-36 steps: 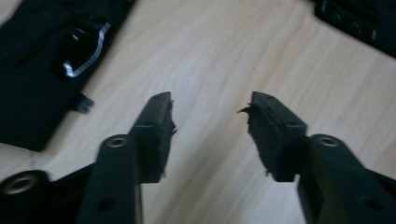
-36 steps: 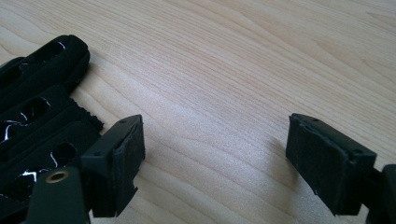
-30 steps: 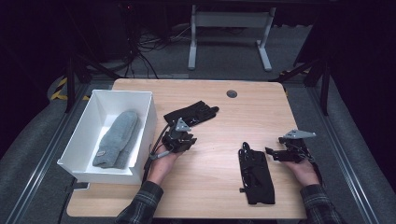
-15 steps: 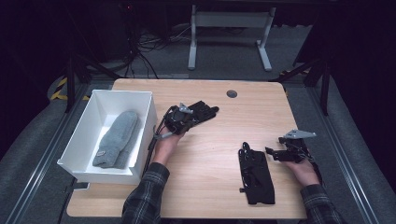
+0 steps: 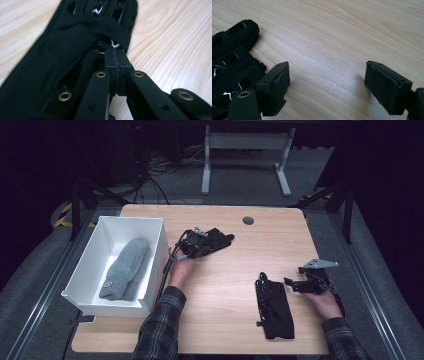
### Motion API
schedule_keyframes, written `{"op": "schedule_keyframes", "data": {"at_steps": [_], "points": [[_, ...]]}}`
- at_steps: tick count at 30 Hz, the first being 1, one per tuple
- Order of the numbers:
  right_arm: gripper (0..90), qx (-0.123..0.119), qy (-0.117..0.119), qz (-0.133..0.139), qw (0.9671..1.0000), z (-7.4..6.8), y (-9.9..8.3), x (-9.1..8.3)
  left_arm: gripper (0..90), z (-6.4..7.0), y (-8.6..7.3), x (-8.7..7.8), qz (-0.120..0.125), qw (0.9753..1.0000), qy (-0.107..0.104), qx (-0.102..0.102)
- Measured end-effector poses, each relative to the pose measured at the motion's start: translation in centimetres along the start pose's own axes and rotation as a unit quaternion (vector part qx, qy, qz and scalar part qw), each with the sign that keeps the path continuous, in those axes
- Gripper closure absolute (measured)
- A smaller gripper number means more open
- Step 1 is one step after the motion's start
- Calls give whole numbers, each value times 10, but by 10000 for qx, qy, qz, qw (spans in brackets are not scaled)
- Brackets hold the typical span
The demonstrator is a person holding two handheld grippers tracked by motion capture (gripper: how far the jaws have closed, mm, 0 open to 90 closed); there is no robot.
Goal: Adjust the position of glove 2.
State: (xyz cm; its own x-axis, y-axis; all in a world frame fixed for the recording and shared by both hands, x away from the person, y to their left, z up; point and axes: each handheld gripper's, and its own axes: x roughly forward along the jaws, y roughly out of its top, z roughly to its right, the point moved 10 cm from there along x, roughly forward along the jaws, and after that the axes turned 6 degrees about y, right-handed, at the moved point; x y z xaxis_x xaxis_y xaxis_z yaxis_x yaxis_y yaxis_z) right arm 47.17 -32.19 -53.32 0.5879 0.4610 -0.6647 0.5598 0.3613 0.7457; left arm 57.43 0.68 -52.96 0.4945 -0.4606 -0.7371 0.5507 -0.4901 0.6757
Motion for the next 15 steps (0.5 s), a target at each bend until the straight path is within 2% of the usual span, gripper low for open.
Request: {"op": "schedule_keyframes", "data": {"at_steps": [2,8,12,15], "points": [[210,-1,-1,0,10000,0,0,0,900,0,-1,-1,2,10000,-23,-27],[210,-2,-3,-2,10000,0,0,0,900,9,-5,-4,-56,9999,-119,94],[210,-3,-4,-2,10000,0,0,0,900,19,-9,-8,-41,9996,-272,15],[209,-4,-5,-3,10000,0,0,0,900,31,-15,-12,-33,9988,-486,-100]]}}
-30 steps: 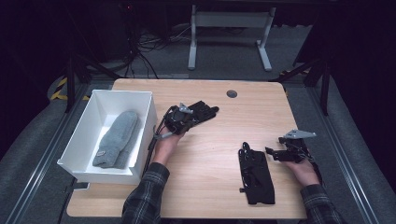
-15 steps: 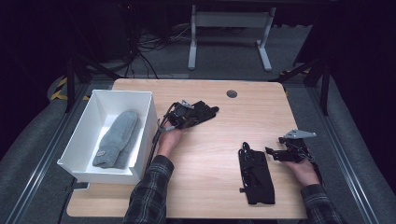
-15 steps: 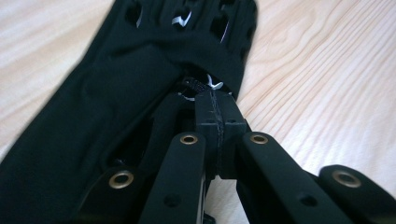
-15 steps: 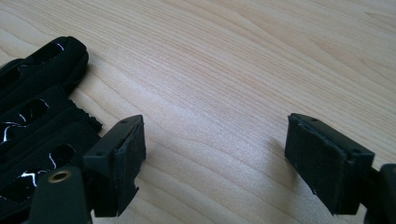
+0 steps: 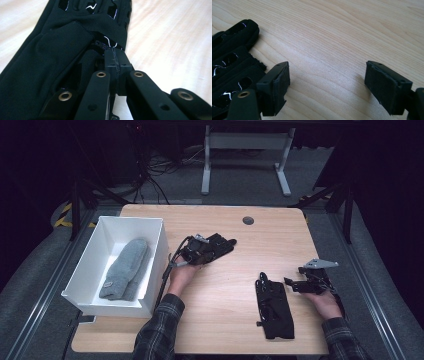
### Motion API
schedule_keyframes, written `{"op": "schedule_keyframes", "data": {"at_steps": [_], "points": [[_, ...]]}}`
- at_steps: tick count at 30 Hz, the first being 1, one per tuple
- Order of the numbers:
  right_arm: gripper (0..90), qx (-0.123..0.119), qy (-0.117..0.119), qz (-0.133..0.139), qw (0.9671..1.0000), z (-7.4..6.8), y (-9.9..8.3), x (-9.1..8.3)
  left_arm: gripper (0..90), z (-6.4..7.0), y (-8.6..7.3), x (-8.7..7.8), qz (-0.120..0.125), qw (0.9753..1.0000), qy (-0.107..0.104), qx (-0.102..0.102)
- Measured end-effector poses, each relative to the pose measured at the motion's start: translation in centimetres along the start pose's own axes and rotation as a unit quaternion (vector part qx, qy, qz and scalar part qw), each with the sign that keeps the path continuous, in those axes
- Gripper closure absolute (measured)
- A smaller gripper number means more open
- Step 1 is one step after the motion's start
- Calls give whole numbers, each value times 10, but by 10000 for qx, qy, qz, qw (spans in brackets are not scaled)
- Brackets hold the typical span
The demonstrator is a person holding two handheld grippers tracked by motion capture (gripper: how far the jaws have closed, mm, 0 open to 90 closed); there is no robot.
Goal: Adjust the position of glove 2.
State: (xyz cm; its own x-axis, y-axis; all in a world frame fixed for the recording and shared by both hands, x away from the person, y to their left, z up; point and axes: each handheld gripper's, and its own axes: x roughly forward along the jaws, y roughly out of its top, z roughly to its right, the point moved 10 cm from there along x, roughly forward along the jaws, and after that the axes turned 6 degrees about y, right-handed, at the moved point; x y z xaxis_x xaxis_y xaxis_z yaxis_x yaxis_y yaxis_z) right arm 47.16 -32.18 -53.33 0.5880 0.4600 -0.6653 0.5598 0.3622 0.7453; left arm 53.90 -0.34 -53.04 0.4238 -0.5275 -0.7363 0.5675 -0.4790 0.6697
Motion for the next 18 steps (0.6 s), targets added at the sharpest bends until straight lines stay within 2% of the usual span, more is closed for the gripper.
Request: {"op": "schedule_keyframes", "data": {"at_steps": [7,18], "points": [[210,8,-3,2,10000,0,0,0,900,17,-9,-6,-107,9998,-101,103],[209,-3,-3,-1,10000,0,0,0,900,56,-26,-17,-270,9986,-382,267]]}}
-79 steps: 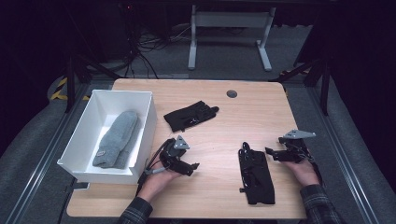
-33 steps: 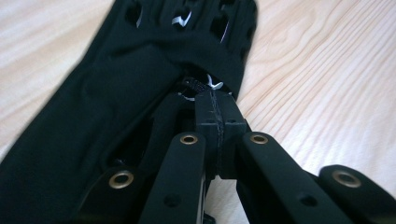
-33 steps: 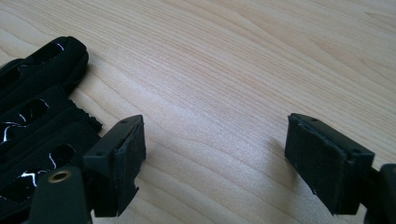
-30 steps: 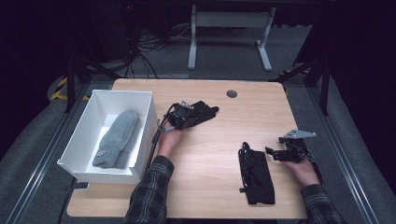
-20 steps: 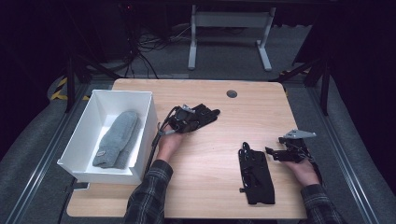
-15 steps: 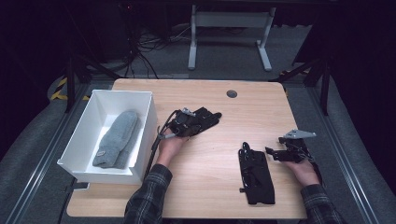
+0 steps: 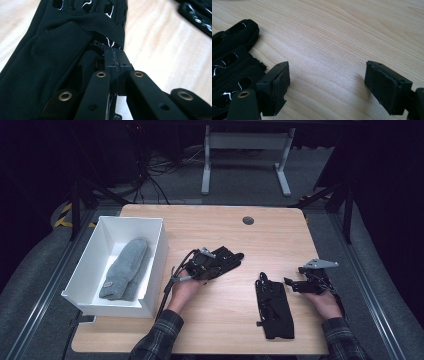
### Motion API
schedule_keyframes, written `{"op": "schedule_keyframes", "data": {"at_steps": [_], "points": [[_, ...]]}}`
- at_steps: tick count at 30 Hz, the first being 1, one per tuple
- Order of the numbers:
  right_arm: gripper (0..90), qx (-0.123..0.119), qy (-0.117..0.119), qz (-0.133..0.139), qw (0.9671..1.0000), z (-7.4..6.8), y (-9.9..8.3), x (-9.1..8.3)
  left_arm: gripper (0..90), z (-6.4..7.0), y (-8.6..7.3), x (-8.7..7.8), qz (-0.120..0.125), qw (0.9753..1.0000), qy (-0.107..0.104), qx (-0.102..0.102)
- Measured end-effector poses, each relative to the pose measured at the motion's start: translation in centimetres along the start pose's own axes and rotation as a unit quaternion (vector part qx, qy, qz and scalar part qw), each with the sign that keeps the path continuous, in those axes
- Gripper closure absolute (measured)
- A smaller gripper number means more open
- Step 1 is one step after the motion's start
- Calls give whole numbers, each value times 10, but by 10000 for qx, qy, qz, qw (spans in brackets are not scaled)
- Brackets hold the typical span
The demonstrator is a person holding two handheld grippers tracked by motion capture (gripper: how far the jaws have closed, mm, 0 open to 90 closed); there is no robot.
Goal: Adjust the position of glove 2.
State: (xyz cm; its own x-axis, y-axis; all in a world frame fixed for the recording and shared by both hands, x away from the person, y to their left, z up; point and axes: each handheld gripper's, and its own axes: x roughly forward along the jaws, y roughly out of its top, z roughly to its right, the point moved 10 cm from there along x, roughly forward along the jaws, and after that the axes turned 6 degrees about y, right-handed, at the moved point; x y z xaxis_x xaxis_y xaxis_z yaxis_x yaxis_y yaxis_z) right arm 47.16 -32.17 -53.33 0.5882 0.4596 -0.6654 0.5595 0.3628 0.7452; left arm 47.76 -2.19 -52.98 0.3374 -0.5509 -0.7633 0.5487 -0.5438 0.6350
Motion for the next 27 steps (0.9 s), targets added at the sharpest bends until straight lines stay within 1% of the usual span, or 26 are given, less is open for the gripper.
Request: {"op": "schedule_keyframes", "data": {"at_steps": [1,2,3,7,12,13,14,15,16,17,18,20,21,22,23,24,26,27], "points": [[210,4,-2,1,10000,0,0,0,900,7,-3,-1,-21,10000,-58,12],[210,5,-1,1,10000,0,0,0,900,11,-4,-1,-21,9999,-115,28],[210,5,-1,1,10000,0,0,0,900,11,-4,-1,-21,9999,-115,28],[209,1,-1,-1,10000,0,0,0,900,26,-8,-3,-51,9997,-218,62],[210,3,-1,0,10000,0,0,0,900,44,-17,-7,-143,9992,-334,172],[210,3,-1,0,10000,0,0,0,900,44,-17,-7,-143,9992,-334,172],[210,3,-3,0,10000,0,0,0,900,50,-20,-9,-156,9991,-359,181],[210,3,-3,0,10000,0,0,0,900,50,-20,-9,-156,9991,-359,181],[210,4,-3,0,10000,0,0,0,900,57,-24,-11,-178,9987,-419,225],[210,4,-3,0,10000,0,0,0,900,57,-24,-11,-178,9987,-419,225],[210,2,-3,0,10000,0,0,0,900,62,-26,-12,-184,9985,-453,237],[210,0,-5,3,10000,0,0,0,900,73,-30,-13,-196,9978,-588,234],[210,0,-5,3,10000,0,0,0,900,73,-30,-13,-196,9978,-588,234],[210,1,-5,2,10000,0,0,0,900,81,-31,-13,-186,9974,-653,238],[210,1,-5,2,10000,0,0,0,900,81,-31,-13,-186,9974,-653,238],[210,2,-5,2,10000,0,0,0,900,83,-30,-12,-156,9977,-606,267],[209,1,-4,1,10000,0,0,0,900,86,-28,-14,-83,9973,-662,296],[209,1,-1,1,10000,0,0,0,900,85,-27,-16,-78,9974,-647,321]]}}
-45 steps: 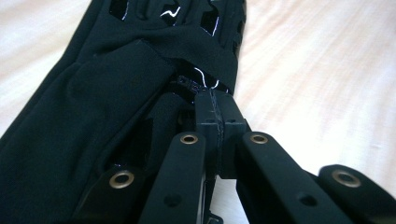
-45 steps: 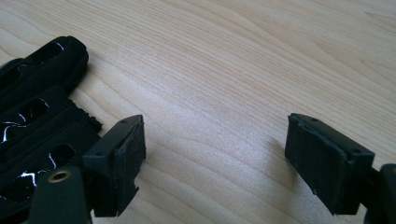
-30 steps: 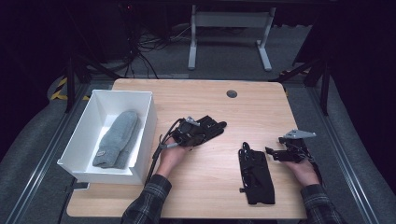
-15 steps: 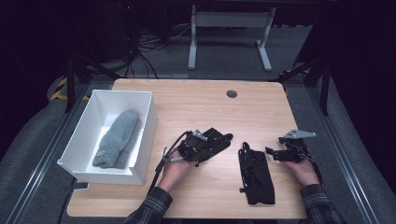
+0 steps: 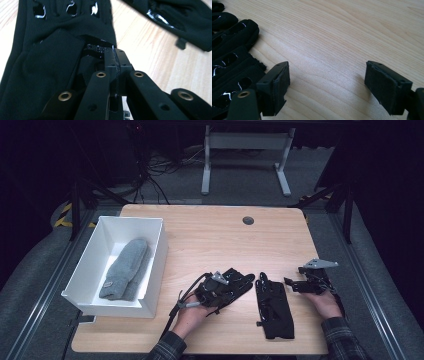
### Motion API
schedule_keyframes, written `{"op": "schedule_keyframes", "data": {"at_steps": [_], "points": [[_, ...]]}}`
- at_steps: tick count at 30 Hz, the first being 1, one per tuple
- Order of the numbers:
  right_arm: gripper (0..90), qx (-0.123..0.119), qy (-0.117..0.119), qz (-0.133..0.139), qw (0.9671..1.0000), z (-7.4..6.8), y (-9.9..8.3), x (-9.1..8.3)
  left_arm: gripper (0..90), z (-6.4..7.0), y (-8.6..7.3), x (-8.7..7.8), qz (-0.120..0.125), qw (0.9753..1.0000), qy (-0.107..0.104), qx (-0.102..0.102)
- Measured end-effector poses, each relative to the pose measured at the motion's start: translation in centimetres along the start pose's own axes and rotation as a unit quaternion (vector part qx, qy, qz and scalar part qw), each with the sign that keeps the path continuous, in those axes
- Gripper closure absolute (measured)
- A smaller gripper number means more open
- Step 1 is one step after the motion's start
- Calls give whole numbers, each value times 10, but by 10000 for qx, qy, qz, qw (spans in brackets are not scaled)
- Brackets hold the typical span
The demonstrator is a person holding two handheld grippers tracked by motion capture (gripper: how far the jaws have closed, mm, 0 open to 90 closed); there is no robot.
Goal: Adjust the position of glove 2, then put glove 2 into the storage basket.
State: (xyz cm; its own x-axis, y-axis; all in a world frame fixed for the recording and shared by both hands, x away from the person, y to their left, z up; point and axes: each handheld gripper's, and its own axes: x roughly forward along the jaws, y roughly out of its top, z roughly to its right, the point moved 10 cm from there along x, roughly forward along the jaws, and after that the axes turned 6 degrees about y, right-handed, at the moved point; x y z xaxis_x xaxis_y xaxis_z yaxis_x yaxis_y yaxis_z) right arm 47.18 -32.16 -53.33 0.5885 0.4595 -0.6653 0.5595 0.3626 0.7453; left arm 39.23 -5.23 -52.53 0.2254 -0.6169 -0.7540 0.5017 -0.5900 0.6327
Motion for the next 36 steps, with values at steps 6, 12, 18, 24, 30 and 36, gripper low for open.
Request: {"op": "schedule_keyframes", "data": {"at_steps": [6,12,18,24,30,36], "points": [[209,-2,-1,0,10000,0,0,0,897,-9,4,-20,135,9998,135,92],[209,-1,0,-1,10000,0,0,0,897,-42,-5,-35,144,9979,611,-150],[209,-1,1,-1,10000,0,0,0,897,-68,-24,-29,-137,9944,975,-381],[209,-3,2,-2,10000,0,0,0,897,-54,-30,-32,-174,9966,742,-303],[209,-7,5,-2,10000,0,0,0,897,-32,-38,-33,-188,9988,397,-216],[209,-6,8,-3,10000,0,0,0,892,-5,-37,-25,-148,9998,-62,-117]]}}
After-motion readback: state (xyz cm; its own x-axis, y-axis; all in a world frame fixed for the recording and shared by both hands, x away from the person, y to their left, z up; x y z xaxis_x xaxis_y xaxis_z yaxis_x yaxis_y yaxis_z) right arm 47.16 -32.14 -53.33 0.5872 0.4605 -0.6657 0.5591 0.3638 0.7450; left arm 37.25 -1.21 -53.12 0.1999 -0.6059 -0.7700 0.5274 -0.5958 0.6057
